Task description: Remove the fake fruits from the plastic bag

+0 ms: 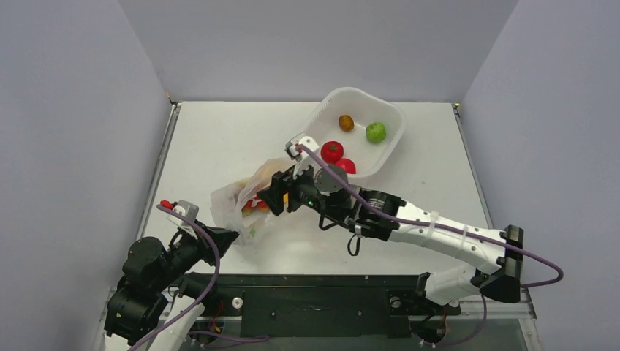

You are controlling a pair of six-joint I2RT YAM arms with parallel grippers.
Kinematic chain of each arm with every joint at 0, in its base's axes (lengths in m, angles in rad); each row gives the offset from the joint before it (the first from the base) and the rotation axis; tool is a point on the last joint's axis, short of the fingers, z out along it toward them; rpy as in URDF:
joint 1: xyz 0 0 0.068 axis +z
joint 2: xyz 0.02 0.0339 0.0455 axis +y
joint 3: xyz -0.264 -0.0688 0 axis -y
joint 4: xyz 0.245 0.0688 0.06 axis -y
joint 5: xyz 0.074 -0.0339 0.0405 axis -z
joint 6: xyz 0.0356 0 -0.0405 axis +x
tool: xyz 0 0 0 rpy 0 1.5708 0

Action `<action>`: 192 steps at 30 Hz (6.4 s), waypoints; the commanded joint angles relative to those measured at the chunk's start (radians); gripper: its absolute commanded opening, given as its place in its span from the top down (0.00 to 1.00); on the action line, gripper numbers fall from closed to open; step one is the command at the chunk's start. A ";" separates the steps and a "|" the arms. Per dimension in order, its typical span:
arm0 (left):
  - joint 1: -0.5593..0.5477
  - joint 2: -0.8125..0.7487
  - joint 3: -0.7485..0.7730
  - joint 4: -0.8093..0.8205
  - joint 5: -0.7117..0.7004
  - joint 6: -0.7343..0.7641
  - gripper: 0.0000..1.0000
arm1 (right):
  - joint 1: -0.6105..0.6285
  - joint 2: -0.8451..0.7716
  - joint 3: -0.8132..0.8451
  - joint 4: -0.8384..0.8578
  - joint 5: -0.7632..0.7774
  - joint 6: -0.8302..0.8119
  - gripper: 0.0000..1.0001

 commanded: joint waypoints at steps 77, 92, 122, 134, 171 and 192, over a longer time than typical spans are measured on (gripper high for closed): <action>0.012 0.032 -0.004 0.035 0.008 0.012 1.00 | -0.027 0.423 -0.032 0.225 0.135 -0.062 1.00; 0.038 0.028 -0.004 0.036 0.022 0.017 1.00 | -0.008 0.273 -0.117 0.187 0.079 -0.029 1.00; 0.042 -0.005 0.000 0.028 -0.083 -0.015 1.00 | 0.027 0.023 -0.182 0.293 -0.012 -0.017 1.00; 0.049 0.008 -0.003 0.031 -0.060 -0.011 1.00 | -0.053 -0.077 -0.131 0.331 -0.037 0.075 1.00; 0.062 0.036 -0.004 0.034 -0.019 0.006 1.00 | -0.784 0.313 0.041 -0.198 -0.109 0.208 1.00; 0.078 0.042 -0.006 0.039 0.001 0.013 1.00 | -0.743 0.216 0.009 -0.205 -0.016 0.133 0.19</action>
